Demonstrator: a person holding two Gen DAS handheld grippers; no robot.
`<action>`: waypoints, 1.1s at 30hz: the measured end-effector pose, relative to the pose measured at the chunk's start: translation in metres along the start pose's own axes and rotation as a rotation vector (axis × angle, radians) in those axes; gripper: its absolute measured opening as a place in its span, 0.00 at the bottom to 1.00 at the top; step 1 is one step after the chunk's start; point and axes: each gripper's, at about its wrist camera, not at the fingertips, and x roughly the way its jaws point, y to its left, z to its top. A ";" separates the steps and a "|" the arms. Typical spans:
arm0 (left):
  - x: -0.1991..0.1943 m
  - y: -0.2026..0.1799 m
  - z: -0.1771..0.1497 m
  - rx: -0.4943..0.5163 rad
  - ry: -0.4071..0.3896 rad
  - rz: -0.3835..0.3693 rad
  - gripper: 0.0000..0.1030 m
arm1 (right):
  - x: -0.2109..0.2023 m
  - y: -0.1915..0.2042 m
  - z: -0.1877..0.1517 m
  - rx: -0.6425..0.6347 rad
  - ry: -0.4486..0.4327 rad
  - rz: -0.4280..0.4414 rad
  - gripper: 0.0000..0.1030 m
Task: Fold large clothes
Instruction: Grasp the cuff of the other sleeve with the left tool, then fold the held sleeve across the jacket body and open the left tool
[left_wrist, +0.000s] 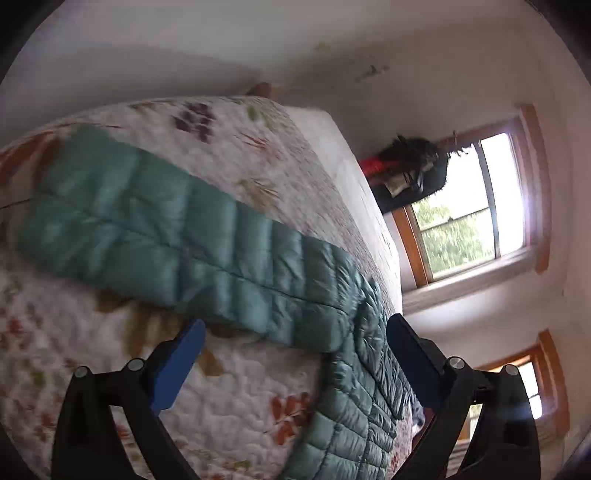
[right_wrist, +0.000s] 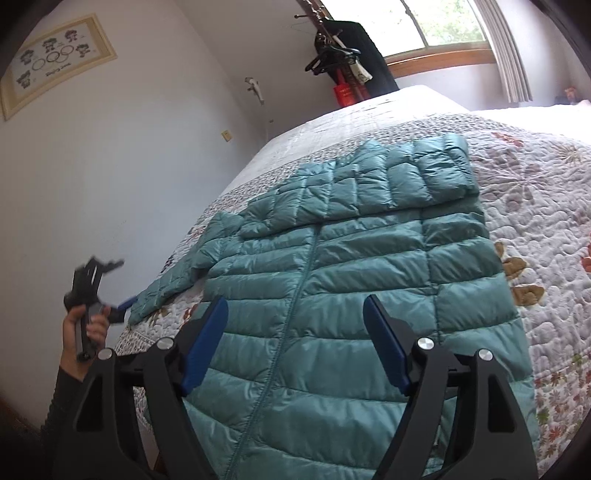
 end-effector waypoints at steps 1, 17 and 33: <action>-0.015 0.023 0.000 -0.040 -0.023 0.026 0.96 | 0.001 0.002 -0.001 -0.001 0.003 0.010 0.73; -0.015 0.107 0.049 -0.190 -0.094 0.172 0.21 | -0.003 0.019 -0.003 -0.024 0.002 0.008 0.74; 0.011 -0.206 0.057 0.460 -0.162 -0.045 0.07 | -0.004 -0.003 0.016 0.075 0.032 0.032 0.75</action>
